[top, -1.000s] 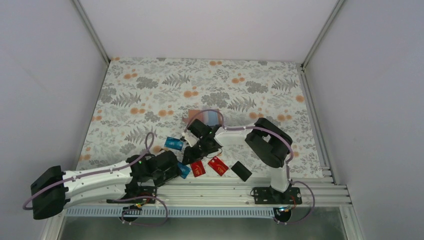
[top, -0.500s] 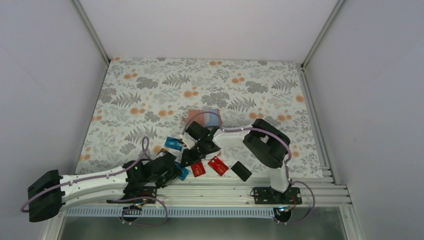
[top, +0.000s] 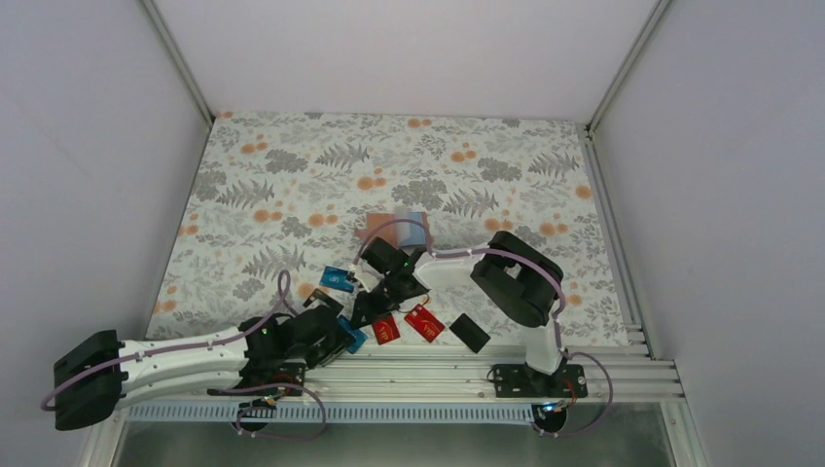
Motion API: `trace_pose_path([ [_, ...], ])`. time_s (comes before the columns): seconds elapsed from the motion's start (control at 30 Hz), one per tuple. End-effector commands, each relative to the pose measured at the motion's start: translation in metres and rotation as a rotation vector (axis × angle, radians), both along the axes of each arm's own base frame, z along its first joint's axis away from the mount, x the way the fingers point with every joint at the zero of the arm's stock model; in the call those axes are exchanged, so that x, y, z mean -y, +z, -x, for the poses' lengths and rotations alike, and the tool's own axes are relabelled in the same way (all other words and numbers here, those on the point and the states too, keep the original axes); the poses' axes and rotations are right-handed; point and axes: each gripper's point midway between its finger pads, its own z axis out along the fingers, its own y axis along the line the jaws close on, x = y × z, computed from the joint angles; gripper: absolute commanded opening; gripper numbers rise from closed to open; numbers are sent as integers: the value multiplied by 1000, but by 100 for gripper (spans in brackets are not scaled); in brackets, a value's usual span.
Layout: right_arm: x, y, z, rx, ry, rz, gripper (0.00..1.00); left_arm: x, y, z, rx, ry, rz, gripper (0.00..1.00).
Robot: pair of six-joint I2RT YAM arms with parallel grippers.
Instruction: Put the credit cards into the card holder
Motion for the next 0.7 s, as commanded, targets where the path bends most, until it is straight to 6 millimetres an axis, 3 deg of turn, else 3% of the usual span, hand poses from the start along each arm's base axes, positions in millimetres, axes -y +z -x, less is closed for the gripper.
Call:
trace_pose_path([
  [0.0, 12, -25, 18, -39, 26, 80, 19, 5, 13, -30, 154, 78, 44, 31],
  [0.67, 14, -27, 16, -29, 18, 103, 17, 10, 41, -35, 236, 102, 46, 16],
])
